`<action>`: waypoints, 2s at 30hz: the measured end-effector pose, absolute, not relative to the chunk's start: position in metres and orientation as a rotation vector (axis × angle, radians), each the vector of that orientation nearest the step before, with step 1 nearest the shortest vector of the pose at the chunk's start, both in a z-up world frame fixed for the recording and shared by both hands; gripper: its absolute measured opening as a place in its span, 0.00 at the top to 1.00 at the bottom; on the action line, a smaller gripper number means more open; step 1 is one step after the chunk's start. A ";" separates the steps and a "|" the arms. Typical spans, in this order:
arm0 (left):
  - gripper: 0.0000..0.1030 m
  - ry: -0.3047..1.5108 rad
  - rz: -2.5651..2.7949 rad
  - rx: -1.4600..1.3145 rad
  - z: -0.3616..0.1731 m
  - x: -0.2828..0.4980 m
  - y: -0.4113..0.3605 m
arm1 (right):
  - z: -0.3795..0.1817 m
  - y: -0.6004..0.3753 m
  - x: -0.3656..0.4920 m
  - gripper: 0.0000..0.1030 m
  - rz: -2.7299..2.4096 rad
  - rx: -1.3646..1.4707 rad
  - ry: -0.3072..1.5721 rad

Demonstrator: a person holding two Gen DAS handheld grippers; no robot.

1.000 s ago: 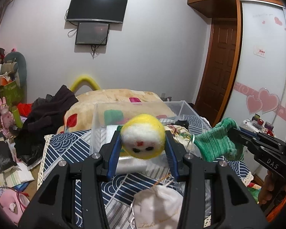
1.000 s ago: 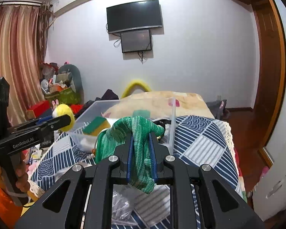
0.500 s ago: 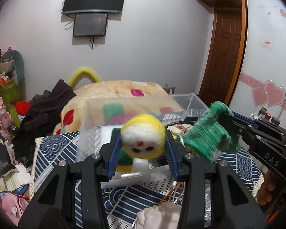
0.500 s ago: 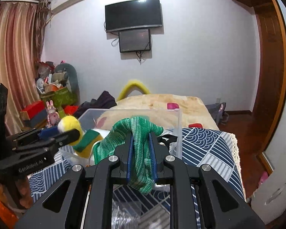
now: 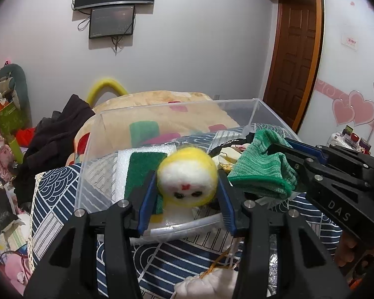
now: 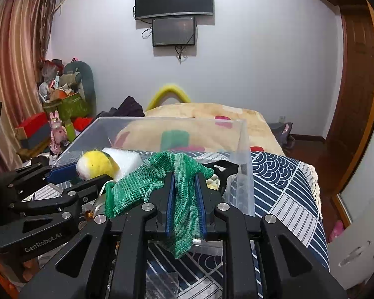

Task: Organize soft objects
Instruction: 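Drop the glove into the box with the right tool while the left tool drops the ball in, then grasp the bag of steel wool with the right tool while the left tool grasps the white drawstring pouch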

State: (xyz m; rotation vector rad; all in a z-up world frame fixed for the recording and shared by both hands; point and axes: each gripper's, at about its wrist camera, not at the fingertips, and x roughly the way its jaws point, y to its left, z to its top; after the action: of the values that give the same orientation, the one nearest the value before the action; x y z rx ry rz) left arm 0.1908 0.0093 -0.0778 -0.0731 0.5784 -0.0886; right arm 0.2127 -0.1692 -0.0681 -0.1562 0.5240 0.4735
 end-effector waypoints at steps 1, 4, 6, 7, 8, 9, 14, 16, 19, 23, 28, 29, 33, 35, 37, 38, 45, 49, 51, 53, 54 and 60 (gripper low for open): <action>0.53 0.581 -0.090 -0.075 -0.078 0.189 0.010 | -0.069 -0.169 0.212 0.83 0.470 -0.162 0.527; 0.46 0.579 -0.085 -0.088 -0.076 0.183 0.011 | -0.069 -0.168 0.214 0.83 0.466 -0.168 0.534; 0.43 0.581 -0.089 -0.104 -0.075 0.180 0.013 | -0.068 -0.170 0.213 0.82 0.471 -0.164 0.536; 0.43 0.581 -0.093 -0.113 -0.075 0.178 0.015 | -0.067 -0.172 0.212 0.81 0.475 -0.160 0.538; 0.42 0.580 -0.097 -0.120 -0.073 0.177 0.017 | -0.066 -0.175 0.212 0.79 0.476 -0.158 0.540; 0.40 0.578 -0.099 -0.126 -0.072 0.175 0.018 | -0.065 -0.176 0.213 0.78 0.477 -0.155 0.540; 0.36 0.544 -0.097 -0.125 -0.061 0.160 0.023 | -0.058 -0.187 0.203 0.59 0.495 -0.126 0.519; 0.31 0.522 -0.093 -0.123 -0.055 0.152 0.023 | -0.054 -0.189 0.197 0.56 0.493 -0.124 0.497; 0.23 0.494 -0.091 -0.121 -0.047 0.138 0.024 | -0.047 -0.193 0.186 0.55 0.499 -0.117 0.470; 0.09 0.467 -0.077 -0.111 -0.044 0.121 0.024 | -0.043 -0.200 0.173 0.51 0.497 -0.119 0.439; 0.06 0.488 -0.073 -0.075 -0.056 0.103 0.015 | -0.049 -0.207 0.161 0.49 0.507 -0.107 0.443; 0.06 0.497 -0.075 -0.073 -0.060 0.102 0.014 | -0.052 -0.207 0.160 0.49 0.511 -0.107 0.452; 0.06 0.556 -0.088 -0.075 -0.078 0.099 0.008 | -0.066 -0.206 0.157 0.48 0.525 -0.111 0.498; 0.06 0.588 -0.091 -0.077 -0.089 0.097 0.004 | -0.074 -0.203 0.156 0.48 0.535 -0.112 0.527; 0.06 0.622 -0.099 -0.089 -0.100 0.096 0.003 | -0.084 -0.200 0.156 0.48 0.551 -0.114 0.558; 0.06 0.636 -0.104 -0.094 -0.104 0.097 0.003 | -0.089 -0.199 0.155 0.48 0.555 -0.116 0.570; 0.06 0.716 -0.128 -0.102 -0.132 0.098 -0.004 | -0.116 -0.188 0.154 0.48 0.576 -0.149 0.658; 0.13 0.744 -0.150 -0.133 -0.144 0.098 -0.005 | -0.131 -0.190 0.153 0.48 0.584 -0.143 0.710; 0.20 0.734 -0.144 -0.127 -0.145 0.096 -0.005 | -0.135 -0.191 0.152 0.48 0.591 -0.136 0.719; 0.29 0.731 -0.150 -0.116 -0.144 0.094 -0.009 | -0.136 -0.190 0.151 0.55 0.607 -0.137 0.721; 0.36 0.731 -0.159 -0.108 -0.144 0.094 -0.011 | -0.135 -0.190 0.150 0.59 0.620 -0.136 0.725; 0.70 0.725 -0.193 -0.088 -0.143 0.091 -0.018 | -0.131 -0.188 0.143 0.77 0.643 -0.154 0.705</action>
State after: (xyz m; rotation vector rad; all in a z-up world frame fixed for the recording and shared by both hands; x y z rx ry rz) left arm 0.0906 -0.0179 -0.1429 -0.0881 0.7246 -0.1925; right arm 0.1428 -0.1881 -0.1308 -0.1537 0.7045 0.6426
